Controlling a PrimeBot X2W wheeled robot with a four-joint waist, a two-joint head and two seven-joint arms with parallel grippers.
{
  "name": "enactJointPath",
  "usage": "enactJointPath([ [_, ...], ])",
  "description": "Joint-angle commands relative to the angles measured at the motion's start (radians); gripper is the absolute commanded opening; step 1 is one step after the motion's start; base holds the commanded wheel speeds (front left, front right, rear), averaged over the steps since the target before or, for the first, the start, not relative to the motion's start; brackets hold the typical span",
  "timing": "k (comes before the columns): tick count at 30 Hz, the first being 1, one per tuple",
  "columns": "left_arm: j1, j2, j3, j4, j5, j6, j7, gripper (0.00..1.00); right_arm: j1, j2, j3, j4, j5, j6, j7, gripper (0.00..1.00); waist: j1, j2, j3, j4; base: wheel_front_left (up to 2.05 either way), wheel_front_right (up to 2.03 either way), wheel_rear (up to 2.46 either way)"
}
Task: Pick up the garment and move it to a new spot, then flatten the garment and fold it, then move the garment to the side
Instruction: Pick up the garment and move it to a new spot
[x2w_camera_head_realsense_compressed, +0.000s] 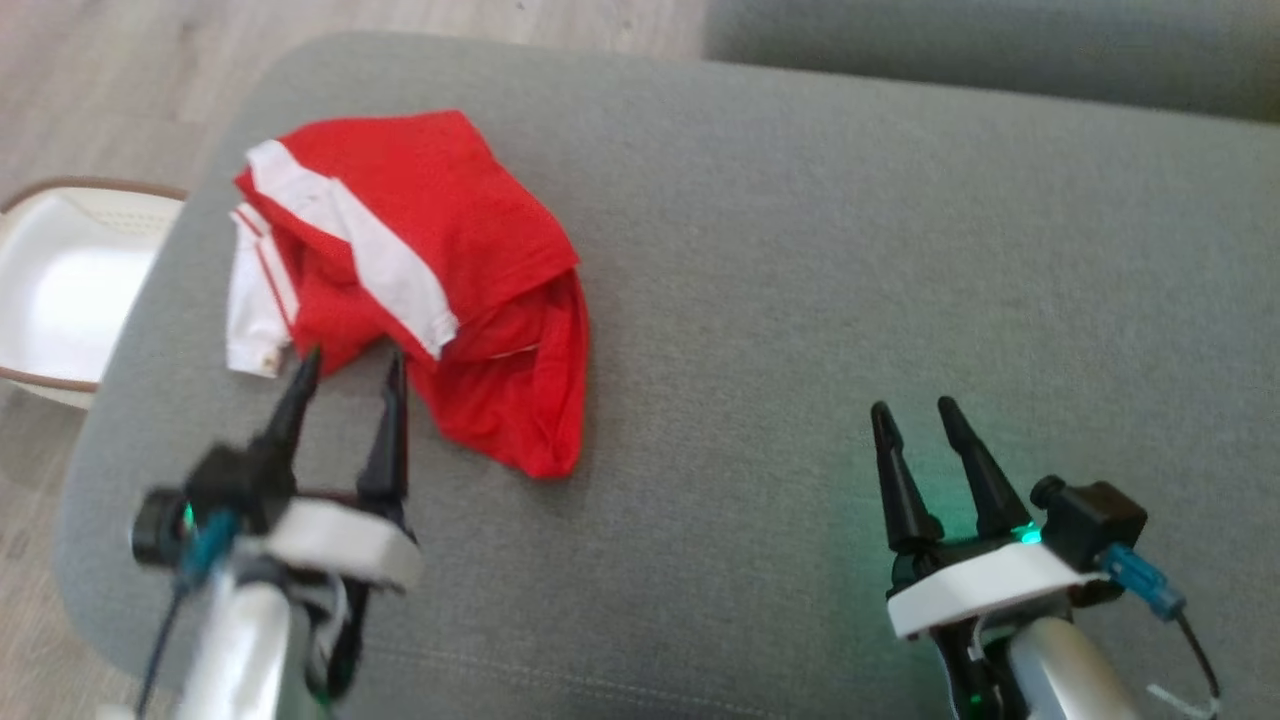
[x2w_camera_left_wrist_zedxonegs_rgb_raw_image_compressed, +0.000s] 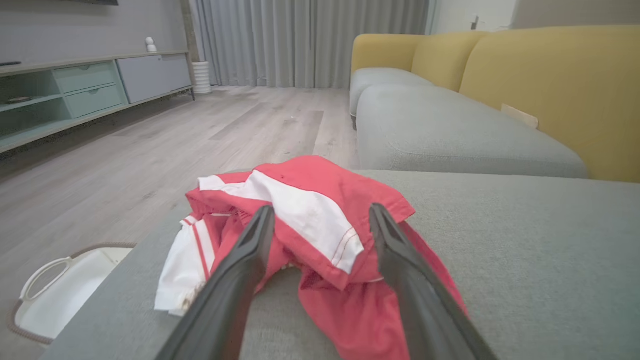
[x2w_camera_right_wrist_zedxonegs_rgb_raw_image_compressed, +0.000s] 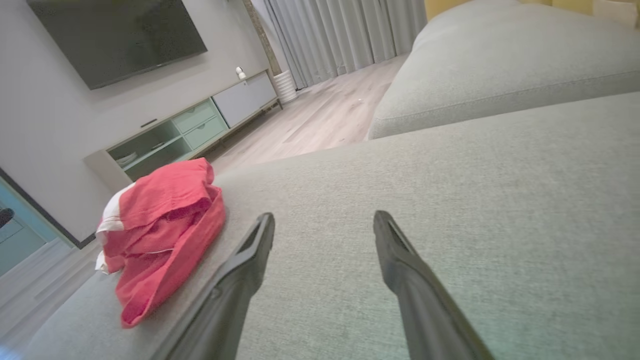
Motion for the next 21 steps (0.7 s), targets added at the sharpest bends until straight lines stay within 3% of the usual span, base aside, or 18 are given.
enactJointPath([
  [1, -0.083, 0.033, 0.04, 0.014, 0.003, -0.01, -0.008, 1.0, -0.043, -0.006, 0.017, -0.031, -0.008, -0.001, -0.014, 1.0, 0.0, 0.0, 0.034, -0.028, 0.0, 0.0, 0.0],
  [4, -0.202, 0.076, 0.034, 0.132, 0.006, -0.035, 0.024, 1.0, -0.056, -0.006, 0.013, -0.031, -0.013, -0.001, -0.014, 1.0, 0.0, 0.0, 0.062, -0.05, 0.0, 0.0, 0.0],
  [9, -0.382, 0.131, 0.036, 0.306, -0.047, -0.066, 0.18, 1.0, -0.08, -0.006, 0.017, -0.036, -0.006, -0.001, -0.014, 1.0, 0.0, 0.0, 0.111, -0.096, 0.0, 0.0, 0.0],
  [15, -0.484, 0.185, 0.011, 0.413, -0.082, -0.079, 0.282, 1.0, -0.095, -0.006, 0.019, -0.042, -0.003, -0.001, -0.014, 1.0, 0.0, 0.0, 0.15, -0.124, 0.0, 0.0, 0.0],
  [21, -0.534, 0.21, 0.006, 0.476, -0.085, -0.079, 0.301, 1.0, -0.101, -0.006, 0.017, -0.042, -0.002, -0.001, -0.014, 1.0, 0.0, 0.0, 0.16, -0.134, 0.0, 0.0, 0.0],
])
